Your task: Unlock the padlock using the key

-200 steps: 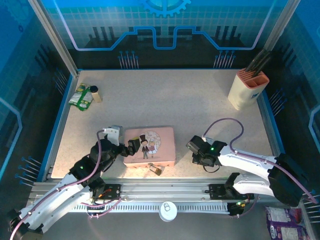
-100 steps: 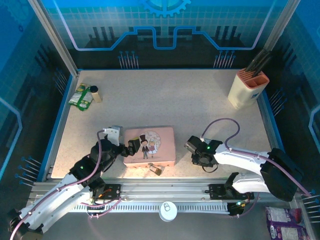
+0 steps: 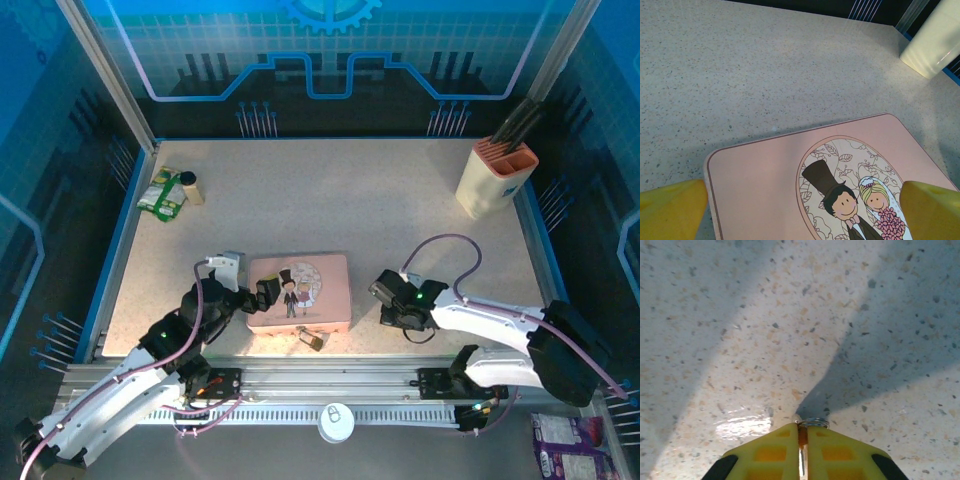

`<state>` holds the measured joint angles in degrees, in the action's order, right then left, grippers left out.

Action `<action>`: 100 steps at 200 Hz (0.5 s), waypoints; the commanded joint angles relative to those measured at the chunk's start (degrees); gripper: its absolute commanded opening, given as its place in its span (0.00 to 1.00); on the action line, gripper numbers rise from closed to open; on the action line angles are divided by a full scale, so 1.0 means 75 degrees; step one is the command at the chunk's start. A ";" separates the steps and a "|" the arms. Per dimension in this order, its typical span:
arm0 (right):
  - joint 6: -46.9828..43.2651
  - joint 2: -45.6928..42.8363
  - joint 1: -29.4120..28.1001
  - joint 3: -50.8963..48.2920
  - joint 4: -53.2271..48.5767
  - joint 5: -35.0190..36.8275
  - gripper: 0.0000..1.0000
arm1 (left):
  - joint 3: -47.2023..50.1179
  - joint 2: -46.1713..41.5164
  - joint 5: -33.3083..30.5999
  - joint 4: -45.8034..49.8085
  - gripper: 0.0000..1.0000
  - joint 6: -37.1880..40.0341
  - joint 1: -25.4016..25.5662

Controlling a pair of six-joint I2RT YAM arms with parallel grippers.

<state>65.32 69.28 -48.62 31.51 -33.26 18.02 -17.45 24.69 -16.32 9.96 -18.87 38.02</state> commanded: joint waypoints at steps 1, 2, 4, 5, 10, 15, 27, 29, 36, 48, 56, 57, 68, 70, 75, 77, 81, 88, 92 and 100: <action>-0.0055 -0.0202 -0.0112 -0.0070 0.0040 0.0234 0.10 | 0.0106 -0.0034 -0.0160 -0.0232 0.99 0.0156 0.0043; -0.0058 -0.0202 -0.0108 -0.0073 0.0046 0.0234 0.10 | 0.0103 -0.0034 -0.0164 -0.0235 0.99 0.0159 0.0047; -0.0060 -0.0205 -0.0110 -0.0075 0.0053 0.0234 0.10 | 0.0110 -0.0034 -0.0156 -0.0237 0.99 0.0152 0.0051; -0.0066 -0.0203 -0.0113 -0.0076 0.0064 0.0234 0.10 | 0.0111 -0.0034 -0.0150 -0.0231 0.99 0.0150 0.0045; -0.0072 -0.0191 -0.0106 -0.0075 0.0074 0.0228 0.09 | 0.0106 -0.0034 -0.0167 -0.0236 0.99 0.0147 0.0049; -0.0093 -0.0184 -0.0113 -0.0071 0.0096 0.0229 0.09 | 0.0110 -0.0034 -0.0166 -0.0229 0.99 0.0157 0.0046; -0.0108 -0.0145 -0.0110 -0.0078 0.0152 0.0201 0.08 | 0.0113 -0.0031 -0.0168 -0.0249 0.99 0.0158 0.0042; -0.0108 -0.0135 -0.0114 -0.0076 0.0150 0.0199 0.08 | 0.0121 -0.0033 -0.0162 -0.0258 0.99 0.0154 0.0040; -0.0119 -0.0137 -0.0114 -0.0053 0.0152 0.0196 0.06 | 0.0114 -0.0034 -0.0168 -0.0253 0.99 0.0159 0.0043; -0.0157 -0.0262 -0.0114 0.0068 0.0077 0.0202 0.03 | 0.0115 -0.0005 -0.0167 -0.0278 0.99 0.0161 0.0045; -0.0264 -0.0475 -0.0115 0.0158 0.0051 0.0226 0.01 | 0.0131 0.0003 -0.0178 -0.0292 0.99 0.0155 0.0049; -0.0279 -0.0520 -0.0109 0.0170 0.0057 0.0236 0.01 | 0.0133 0.0002 -0.0173 -0.0294 0.99 0.0164 0.0044; -0.0491 -0.1019 -0.0114 0.0314 0.0139 0.0353 0.01 | 0.0130 0.0033 -0.0154 -0.0354 0.99 0.0161 0.0046; -0.0526 -0.1130 -0.0115 0.0341 0.0167 0.0393 0.01 | 0.0134 0.0044 -0.0132 -0.0360 0.99 0.0161 0.0050; -0.0624 -0.1409 -0.0115 0.0368 0.0291 0.0504 0.00 | 0.0118 0.0068 -0.0094 -0.0404 0.99 0.0161 0.0051; -0.0670 -0.1532 -0.0115 0.0387 0.0340 0.0542 0.00 | 0.0117 0.0077 -0.0071 -0.0411 0.99 0.0152 0.0049; -0.0753 -0.1766 -0.0115 0.0365 0.0531 0.0628 0.00 | 0.0112 0.0101 -0.0022 -0.0460 0.99 0.0117 0.0052; -0.0953 -0.2182 -0.0113 0.0308 0.0989 0.0753 0.00 | 0.0086 0.0149 0.0083 -0.0560 0.99 0.0059 0.0051; -0.1090 -0.2376 -0.0105 0.0234 0.1324 0.0802 0.00 | 0.0078 0.0183 0.0177 -0.0627 0.99 0.0014 0.0041; -0.1354 -0.2776 -0.0103 0.0032 0.2153 0.0856 0.00 | -0.0004 0.0282 0.0387 -0.0774 0.99 -0.0105 0.0045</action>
<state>60.95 56.53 -48.75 31.79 -29.91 20.12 -17.45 25.56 -16.12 8.64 -18.96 38.00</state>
